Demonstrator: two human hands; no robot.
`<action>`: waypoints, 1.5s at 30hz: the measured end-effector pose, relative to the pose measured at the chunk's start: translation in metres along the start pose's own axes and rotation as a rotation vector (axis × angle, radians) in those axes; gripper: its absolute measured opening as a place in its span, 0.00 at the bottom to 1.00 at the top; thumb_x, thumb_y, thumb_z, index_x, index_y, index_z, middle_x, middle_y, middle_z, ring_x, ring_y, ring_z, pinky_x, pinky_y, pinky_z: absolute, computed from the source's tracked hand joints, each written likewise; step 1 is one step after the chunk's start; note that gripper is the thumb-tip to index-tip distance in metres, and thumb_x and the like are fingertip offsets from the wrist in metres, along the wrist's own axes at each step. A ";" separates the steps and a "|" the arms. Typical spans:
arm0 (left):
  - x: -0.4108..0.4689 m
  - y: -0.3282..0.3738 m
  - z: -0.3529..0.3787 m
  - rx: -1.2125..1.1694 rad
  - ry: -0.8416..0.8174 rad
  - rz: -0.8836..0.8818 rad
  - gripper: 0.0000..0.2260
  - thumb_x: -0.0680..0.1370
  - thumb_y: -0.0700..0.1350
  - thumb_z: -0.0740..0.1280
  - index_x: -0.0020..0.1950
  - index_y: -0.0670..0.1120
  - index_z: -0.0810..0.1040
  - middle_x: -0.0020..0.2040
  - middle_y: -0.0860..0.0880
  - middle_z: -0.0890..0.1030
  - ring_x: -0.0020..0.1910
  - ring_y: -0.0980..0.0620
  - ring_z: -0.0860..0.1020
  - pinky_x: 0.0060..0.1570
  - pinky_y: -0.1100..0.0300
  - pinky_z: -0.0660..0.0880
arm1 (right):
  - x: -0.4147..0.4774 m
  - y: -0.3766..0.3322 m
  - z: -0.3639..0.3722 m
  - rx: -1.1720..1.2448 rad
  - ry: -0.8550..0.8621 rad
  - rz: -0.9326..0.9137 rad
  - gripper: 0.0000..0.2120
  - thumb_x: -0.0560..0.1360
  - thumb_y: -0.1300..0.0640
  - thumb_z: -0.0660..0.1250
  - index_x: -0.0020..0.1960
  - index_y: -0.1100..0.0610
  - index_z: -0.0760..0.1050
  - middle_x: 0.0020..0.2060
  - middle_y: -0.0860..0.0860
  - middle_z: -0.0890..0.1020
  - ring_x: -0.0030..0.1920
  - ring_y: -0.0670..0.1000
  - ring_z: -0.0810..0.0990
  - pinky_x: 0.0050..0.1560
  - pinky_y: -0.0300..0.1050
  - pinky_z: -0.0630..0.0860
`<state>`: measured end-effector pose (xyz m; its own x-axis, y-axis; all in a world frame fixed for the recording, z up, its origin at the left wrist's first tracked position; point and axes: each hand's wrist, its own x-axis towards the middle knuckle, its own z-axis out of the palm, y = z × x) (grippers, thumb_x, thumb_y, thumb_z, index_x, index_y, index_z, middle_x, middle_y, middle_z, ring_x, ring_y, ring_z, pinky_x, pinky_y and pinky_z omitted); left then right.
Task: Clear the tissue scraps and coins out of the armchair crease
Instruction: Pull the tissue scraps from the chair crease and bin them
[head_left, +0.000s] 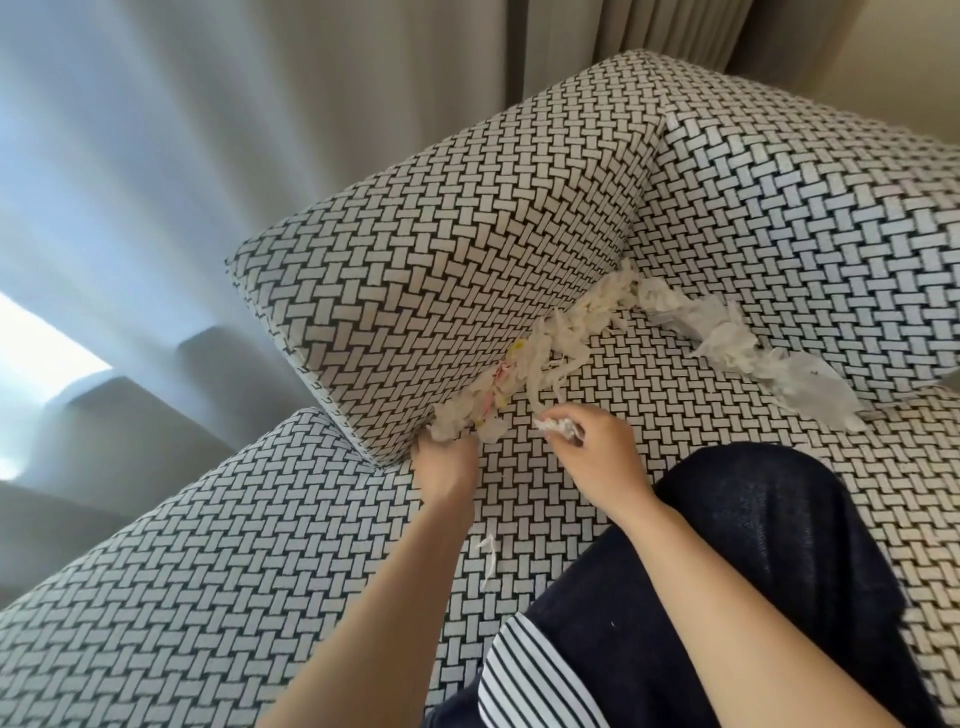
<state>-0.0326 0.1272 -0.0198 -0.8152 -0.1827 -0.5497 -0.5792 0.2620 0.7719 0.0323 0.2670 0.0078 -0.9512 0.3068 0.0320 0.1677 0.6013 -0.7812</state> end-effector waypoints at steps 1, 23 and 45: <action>-0.001 0.002 0.001 0.000 -0.004 -0.004 0.25 0.70 0.42 0.65 0.67 0.44 0.68 0.64 0.43 0.72 0.62 0.43 0.71 0.63 0.43 0.70 | 0.000 0.000 0.001 0.001 -0.008 0.001 0.11 0.75 0.63 0.67 0.55 0.56 0.80 0.52 0.49 0.82 0.52 0.46 0.78 0.54 0.40 0.75; -0.015 0.014 0.043 0.060 -0.039 -0.076 0.26 0.76 0.47 0.60 0.73 0.49 0.57 0.66 0.40 0.69 0.63 0.40 0.70 0.61 0.42 0.71 | 0.000 0.001 -0.001 0.088 0.003 0.092 0.11 0.75 0.62 0.67 0.56 0.56 0.81 0.52 0.49 0.83 0.52 0.45 0.79 0.52 0.35 0.73; 0.003 0.021 0.037 0.438 0.278 -0.027 0.18 0.77 0.42 0.63 0.67 0.47 0.70 0.71 0.49 0.65 0.68 0.47 0.63 0.63 0.54 0.62 | -0.002 0.004 -0.004 0.128 0.024 0.118 0.11 0.76 0.61 0.66 0.57 0.54 0.80 0.53 0.47 0.82 0.52 0.42 0.77 0.48 0.25 0.68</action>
<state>-0.0472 0.1672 -0.0174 -0.8043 -0.4241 -0.4162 -0.5932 0.6146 0.5200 0.0358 0.2714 0.0072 -0.9203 0.3878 -0.0512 0.2421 0.4619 -0.8533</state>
